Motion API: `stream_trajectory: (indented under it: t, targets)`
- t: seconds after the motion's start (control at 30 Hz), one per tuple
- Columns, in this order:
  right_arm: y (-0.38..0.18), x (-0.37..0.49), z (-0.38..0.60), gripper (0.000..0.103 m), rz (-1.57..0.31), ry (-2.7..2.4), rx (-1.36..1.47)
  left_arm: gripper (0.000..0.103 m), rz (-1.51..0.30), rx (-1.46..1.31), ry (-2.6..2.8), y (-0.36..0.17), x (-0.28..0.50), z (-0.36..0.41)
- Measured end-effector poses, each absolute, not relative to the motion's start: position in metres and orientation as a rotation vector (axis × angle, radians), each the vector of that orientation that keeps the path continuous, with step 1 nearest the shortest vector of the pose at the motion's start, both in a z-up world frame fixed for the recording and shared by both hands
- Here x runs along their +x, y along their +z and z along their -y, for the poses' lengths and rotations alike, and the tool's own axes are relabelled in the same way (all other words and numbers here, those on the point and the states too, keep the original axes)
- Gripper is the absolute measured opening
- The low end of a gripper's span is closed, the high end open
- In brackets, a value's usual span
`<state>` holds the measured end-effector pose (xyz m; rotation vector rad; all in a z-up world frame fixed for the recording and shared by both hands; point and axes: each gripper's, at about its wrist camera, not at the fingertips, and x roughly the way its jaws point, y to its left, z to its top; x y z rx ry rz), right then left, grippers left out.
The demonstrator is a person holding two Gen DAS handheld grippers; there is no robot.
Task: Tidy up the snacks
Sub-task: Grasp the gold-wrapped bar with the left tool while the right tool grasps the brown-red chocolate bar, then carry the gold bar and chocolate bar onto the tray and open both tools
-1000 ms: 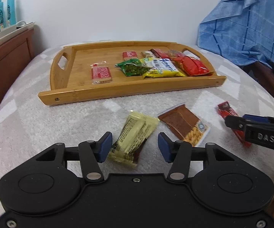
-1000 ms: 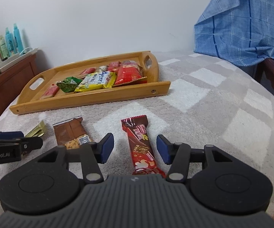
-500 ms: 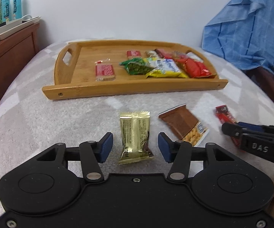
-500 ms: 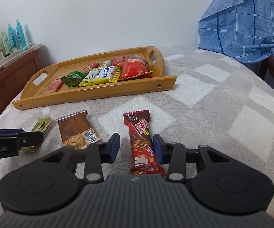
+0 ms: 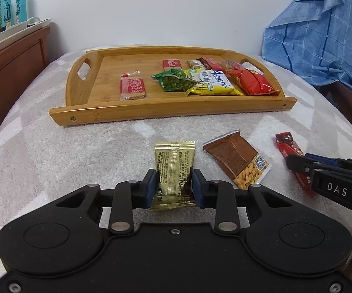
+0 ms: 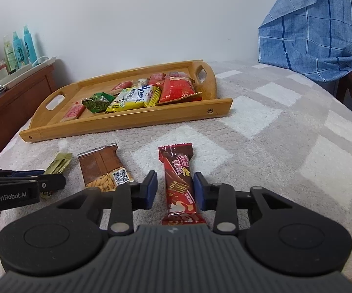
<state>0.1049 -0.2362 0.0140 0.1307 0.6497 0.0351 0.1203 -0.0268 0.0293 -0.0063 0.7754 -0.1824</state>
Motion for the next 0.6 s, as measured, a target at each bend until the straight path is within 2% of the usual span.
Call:
stream_trajectory:
  t: [0.1,0.6]
  targets:
    - [0.014,0.105,0.236,0.027,-0.65,0.04,0.137,0.028,-0.773,-0.007,-0.171,0.031,0.119,0.026]
    - [0.029,0.104,0.237,0.027,-0.605,0.111,0.209,0.028,-0.724,-0.042,-0.155,0.06,0.125,0.012]
